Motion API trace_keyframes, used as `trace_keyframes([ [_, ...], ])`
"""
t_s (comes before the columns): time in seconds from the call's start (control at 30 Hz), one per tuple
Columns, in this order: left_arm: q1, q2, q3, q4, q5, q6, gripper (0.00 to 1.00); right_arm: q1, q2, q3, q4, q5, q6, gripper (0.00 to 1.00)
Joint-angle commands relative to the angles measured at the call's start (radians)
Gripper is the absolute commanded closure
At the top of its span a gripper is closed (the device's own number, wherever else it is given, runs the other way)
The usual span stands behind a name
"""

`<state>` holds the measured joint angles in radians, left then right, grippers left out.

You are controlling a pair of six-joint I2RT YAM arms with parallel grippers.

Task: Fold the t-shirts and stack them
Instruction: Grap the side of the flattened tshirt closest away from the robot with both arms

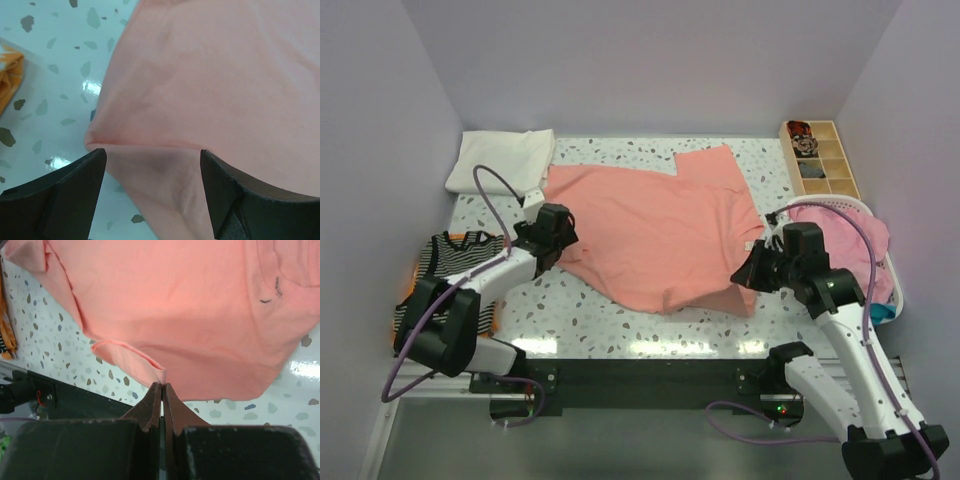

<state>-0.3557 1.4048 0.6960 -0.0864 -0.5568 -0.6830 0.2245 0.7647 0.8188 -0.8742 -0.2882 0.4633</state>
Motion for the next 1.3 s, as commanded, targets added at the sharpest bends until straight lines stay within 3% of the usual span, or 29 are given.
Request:
trace_keyframes([
  [0.0,-0.005,-0.044,-0.065,0.127,0.138,-0.019,0.19,0.003,0.045,0.075,0.083,0.087,-0.021,1.00],
  [0.23,-0.031,-0.131,-0.283,0.263,0.207,-0.251,0.23,0.003,0.081,0.069,0.103,0.078,-0.025,1.00],
  [0.47,-0.193,-0.184,-0.362,0.326,0.051,-0.515,0.26,0.004,0.096,0.048,0.118,0.054,-0.028,1.00],
  [0.57,-0.198,-0.187,-0.380,0.367,0.000,-0.575,0.26,0.004,0.108,0.048,0.123,0.037,-0.037,1.00],
  [0.97,-0.195,-0.290,-0.288,0.247,-0.048,-0.596,0.28,0.003,0.114,0.023,0.133,0.018,-0.049,1.00],
  [1.27,-0.195,-0.202,-0.285,0.306,-0.011,-0.607,0.31,0.004,0.131,0.026,0.135,0.014,-0.058,1.00],
])
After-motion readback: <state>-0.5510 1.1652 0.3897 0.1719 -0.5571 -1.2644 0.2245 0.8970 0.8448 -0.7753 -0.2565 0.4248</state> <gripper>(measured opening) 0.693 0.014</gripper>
